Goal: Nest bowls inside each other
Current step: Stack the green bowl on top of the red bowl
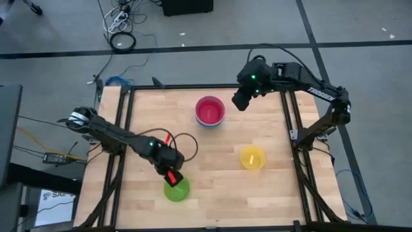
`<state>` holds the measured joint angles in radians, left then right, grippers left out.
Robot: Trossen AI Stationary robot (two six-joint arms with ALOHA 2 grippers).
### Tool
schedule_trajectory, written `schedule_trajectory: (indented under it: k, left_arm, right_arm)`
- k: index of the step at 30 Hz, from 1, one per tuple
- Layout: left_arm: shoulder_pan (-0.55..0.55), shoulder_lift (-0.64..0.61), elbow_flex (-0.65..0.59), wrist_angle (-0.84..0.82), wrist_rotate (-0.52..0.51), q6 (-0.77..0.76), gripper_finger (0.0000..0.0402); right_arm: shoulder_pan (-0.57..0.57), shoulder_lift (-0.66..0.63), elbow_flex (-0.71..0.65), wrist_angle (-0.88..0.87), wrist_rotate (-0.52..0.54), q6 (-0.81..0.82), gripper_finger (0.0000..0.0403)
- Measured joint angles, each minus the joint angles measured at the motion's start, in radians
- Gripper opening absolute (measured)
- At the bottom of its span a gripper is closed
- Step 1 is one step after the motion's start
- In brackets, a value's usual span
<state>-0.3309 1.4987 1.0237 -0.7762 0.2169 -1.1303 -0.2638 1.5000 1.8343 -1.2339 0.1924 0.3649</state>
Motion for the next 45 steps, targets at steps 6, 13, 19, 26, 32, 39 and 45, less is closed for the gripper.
schedule_trajectory:
  k: [6, 13, 19, 26, 32, 39, 45]
  left_arm:
    - [-0.037, 0.101, 0.0, 0.001, -0.012, 0.001, 0.0181]
    - [-0.034, 0.168, 0.0, 0.034, -0.021, 0.08, 0.0162]
    - [-0.017, 0.155, 0.0, 0.033, -0.022, 0.122, 0.0019]
    - [0.042, 0.015, 0.031, -0.066, -0.049, 0.129, 0.0005]
    - [0.188, -0.112, 0.187, -0.191, -0.215, 0.207, 0.0003]
    - [0.561, -0.06, 0.347, -0.186, -0.326, 0.388, 0.0002]
    - [0.762, 0.111, 0.492, -0.11, -0.227, 0.519, 0.0001]
  right_arm:
    - [0.007, 0.025, 0.0, 0.005, -0.013, -0.01, 0.0132]
    - [0.007, 0.037, 0.0, 0.013, -0.036, -0.019, 0.0132]
    - [0.007, 0.037, 0.0, 0.012, -0.035, -0.019, 0.0132]
    - [0.007, 0.035, 0.0, -0.023, -0.028, -0.02, 0.0132]
    - [0.007, -0.004, 0.0, -0.066, 0.013, -0.009, 0.0132]
    - [0.007, -0.074, 0.0, -0.066, 0.056, 0.075, 0.0132]
    - [0.007, -0.1, 0.0, -0.066, 0.076, 0.114, 0.0132]
